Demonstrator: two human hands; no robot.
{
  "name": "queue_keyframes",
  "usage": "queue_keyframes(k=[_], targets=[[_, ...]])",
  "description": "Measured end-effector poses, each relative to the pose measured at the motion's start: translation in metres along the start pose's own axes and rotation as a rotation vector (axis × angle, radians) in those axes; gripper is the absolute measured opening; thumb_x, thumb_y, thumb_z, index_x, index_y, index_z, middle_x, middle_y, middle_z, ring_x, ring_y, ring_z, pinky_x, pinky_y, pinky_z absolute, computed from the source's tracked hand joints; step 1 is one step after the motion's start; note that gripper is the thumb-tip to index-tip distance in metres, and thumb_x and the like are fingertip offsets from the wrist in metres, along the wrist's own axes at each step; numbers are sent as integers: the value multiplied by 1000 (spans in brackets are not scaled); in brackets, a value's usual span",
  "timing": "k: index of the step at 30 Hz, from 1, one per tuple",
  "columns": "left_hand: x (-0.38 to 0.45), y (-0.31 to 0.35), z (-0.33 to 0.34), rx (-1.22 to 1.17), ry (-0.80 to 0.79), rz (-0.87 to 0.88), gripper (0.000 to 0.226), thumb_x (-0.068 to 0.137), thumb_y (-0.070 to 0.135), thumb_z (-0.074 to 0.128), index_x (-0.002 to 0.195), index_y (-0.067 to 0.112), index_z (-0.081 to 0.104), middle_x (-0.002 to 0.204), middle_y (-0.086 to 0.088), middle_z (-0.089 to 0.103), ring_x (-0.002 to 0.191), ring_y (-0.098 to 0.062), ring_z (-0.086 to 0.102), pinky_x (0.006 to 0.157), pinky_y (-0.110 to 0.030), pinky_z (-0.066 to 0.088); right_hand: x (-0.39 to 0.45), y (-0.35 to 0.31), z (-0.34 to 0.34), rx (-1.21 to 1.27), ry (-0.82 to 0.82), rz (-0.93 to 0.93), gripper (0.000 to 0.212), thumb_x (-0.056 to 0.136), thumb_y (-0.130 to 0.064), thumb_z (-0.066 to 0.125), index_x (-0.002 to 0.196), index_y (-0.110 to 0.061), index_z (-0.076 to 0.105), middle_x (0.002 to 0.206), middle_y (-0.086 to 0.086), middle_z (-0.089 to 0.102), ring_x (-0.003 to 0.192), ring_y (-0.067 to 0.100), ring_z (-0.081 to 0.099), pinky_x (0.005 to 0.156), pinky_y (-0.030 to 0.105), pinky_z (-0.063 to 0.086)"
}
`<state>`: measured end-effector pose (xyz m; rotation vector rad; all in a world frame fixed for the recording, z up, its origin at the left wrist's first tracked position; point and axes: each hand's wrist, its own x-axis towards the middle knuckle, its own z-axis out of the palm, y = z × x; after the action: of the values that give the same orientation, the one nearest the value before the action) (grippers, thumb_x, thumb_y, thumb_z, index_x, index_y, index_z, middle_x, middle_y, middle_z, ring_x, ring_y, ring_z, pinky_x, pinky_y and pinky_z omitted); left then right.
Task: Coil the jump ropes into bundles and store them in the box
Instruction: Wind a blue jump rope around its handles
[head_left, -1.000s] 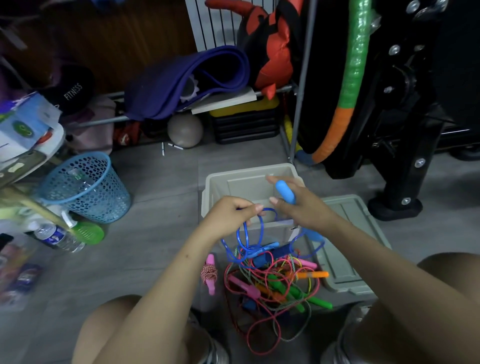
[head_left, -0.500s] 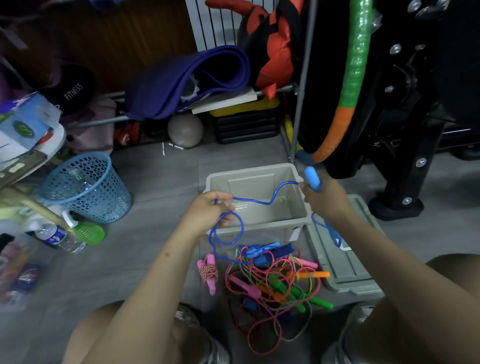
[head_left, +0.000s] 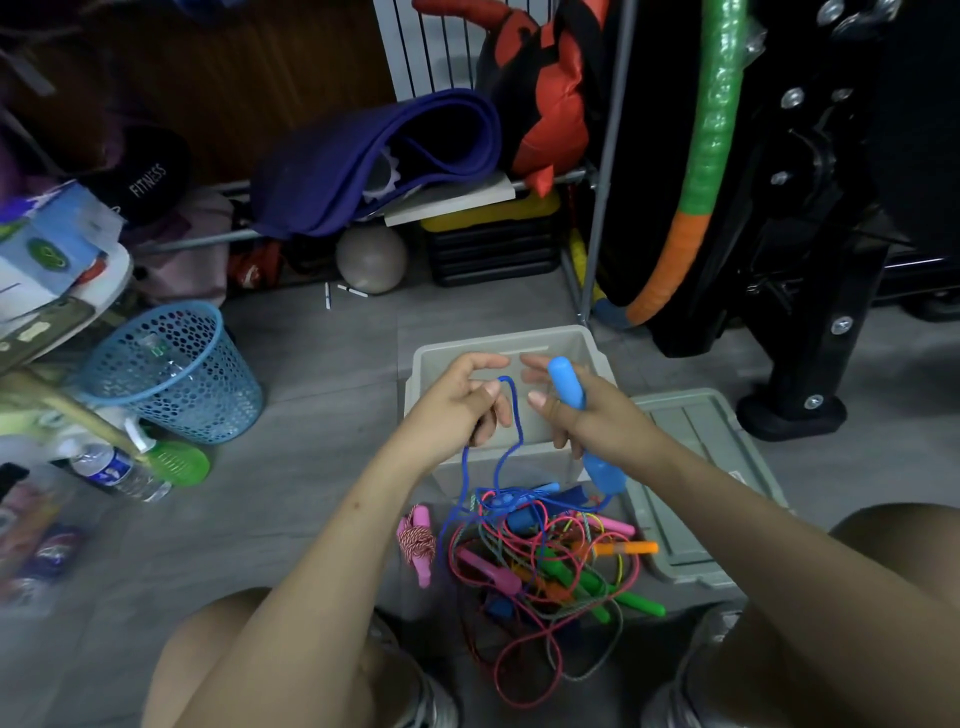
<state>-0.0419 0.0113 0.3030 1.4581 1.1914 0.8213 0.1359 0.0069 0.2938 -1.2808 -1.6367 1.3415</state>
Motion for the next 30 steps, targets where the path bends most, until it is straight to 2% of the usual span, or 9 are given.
queue_keyframes(k=[4,7,10,13,16,18,21,25,30], targets=[[-1,0,-1,-40,-71,-10,23,99,-1,36,119,8,43,51,3,54,37,-7,36,42,-17,31,2,-1,-3,-51,-104,27,27,93,-23,57,120,-18,58,75,-13,62,45,5,48,45,22,41],[-3,-5,-6,87,-95,-87,4,96,12,50,94,14,53,51,5,57,50,-10,49,56,-22,39,5,0,-2,29,126,66,14,92,-19,59,80,-12,63,55,0,43,41,10,37,42,21,35],[0,-21,-18,474,-143,-262,24,94,23,57,71,16,55,68,0,61,67,-14,53,70,-26,41,11,1,-11,268,414,89,22,91,-17,58,70,-18,59,49,-4,44,38,11,37,44,23,34],[1,-28,-21,510,-36,-337,26,99,17,46,75,13,55,65,-4,55,62,-16,54,67,-27,41,17,8,-25,-19,558,124,16,88,-19,59,72,-20,62,62,2,54,51,19,50,57,36,46],[1,-21,-12,574,29,-125,24,100,25,45,97,21,68,74,2,62,68,-13,58,67,-27,45,15,7,-23,-308,386,177,25,89,-29,59,102,-8,62,76,8,61,76,27,58,73,37,47],[2,-17,-5,734,35,-28,26,98,34,46,104,26,70,94,1,70,88,-17,61,79,-32,48,11,5,-15,-356,261,135,58,91,-30,59,141,-11,39,119,10,60,98,20,55,87,33,43],[2,-13,1,773,18,2,31,97,37,46,99,16,70,83,-8,67,83,-25,59,75,-36,47,2,0,-5,-269,154,21,79,92,-26,58,151,-26,5,150,6,34,132,28,37,100,29,32],[2,-9,3,602,-10,-36,31,97,30,51,80,13,70,72,5,64,71,-13,57,68,-31,44,-1,-1,-4,-146,57,48,74,93,-27,57,149,-33,10,144,-10,37,88,18,65,74,36,50],[5,-7,9,34,88,-86,19,98,8,37,87,20,47,43,7,50,45,-10,34,51,-28,26,3,4,-1,-3,-46,127,44,94,-26,55,136,-21,42,107,0,65,53,9,58,45,24,45]])
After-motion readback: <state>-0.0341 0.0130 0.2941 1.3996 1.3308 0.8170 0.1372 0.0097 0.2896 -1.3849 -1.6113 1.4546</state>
